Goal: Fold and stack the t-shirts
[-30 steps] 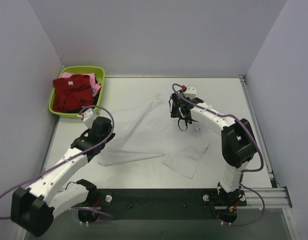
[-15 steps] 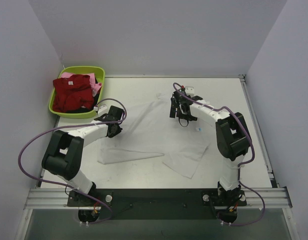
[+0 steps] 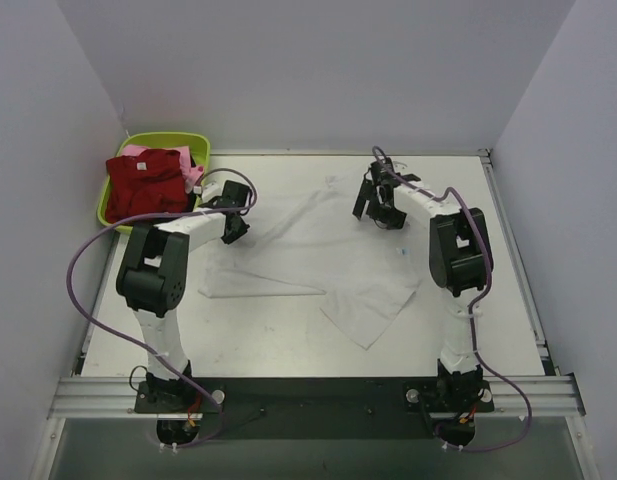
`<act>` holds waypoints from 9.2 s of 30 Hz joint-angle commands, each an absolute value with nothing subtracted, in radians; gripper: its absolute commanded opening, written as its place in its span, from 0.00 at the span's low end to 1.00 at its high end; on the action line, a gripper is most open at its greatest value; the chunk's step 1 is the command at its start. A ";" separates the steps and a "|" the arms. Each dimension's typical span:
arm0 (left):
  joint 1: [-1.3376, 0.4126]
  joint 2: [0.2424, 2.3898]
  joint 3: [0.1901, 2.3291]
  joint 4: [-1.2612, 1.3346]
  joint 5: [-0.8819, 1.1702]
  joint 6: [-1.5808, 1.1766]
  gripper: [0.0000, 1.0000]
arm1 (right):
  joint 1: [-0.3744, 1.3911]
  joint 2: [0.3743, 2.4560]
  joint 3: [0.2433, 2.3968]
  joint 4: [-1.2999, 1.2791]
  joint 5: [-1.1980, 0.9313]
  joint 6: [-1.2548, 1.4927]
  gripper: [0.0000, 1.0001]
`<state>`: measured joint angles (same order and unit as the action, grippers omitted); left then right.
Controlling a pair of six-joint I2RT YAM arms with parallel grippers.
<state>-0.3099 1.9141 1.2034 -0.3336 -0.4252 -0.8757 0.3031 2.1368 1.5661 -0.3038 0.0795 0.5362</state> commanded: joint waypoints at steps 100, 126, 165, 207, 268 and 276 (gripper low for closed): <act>-0.445 1.108 0.639 -0.506 -0.443 -1.008 0.00 | 0.548 1.599 1.155 -0.298 0.216 0.445 0.87; -0.453 1.063 0.695 -0.525 -0.525 -1.012 0.72 | 0.615 1.704 1.177 -0.301 0.153 0.456 0.88; -0.377 1.000 0.712 -0.545 -0.469 -0.868 0.63 | 0.963 1.494 0.756 -0.311 0.242 0.750 0.82; -0.390 1.035 0.598 -0.650 -0.394 -0.942 0.64 | 0.965 1.459 0.698 -0.314 0.245 0.762 0.00; -0.298 1.447 0.672 -0.379 -0.543 -0.923 0.00 | 0.965 1.434 0.666 -0.287 0.206 0.747 0.00; -0.293 1.257 0.704 -0.432 -0.482 -0.894 0.00 | 0.951 1.208 0.802 -0.522 0.394 0.697 0.00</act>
<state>-0.2993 1.3922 0.6556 -0.3985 -0.5282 -0.9195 0.9573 1.3685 0.6880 -0.3103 0.2405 0.7460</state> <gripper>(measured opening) 0.033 0.044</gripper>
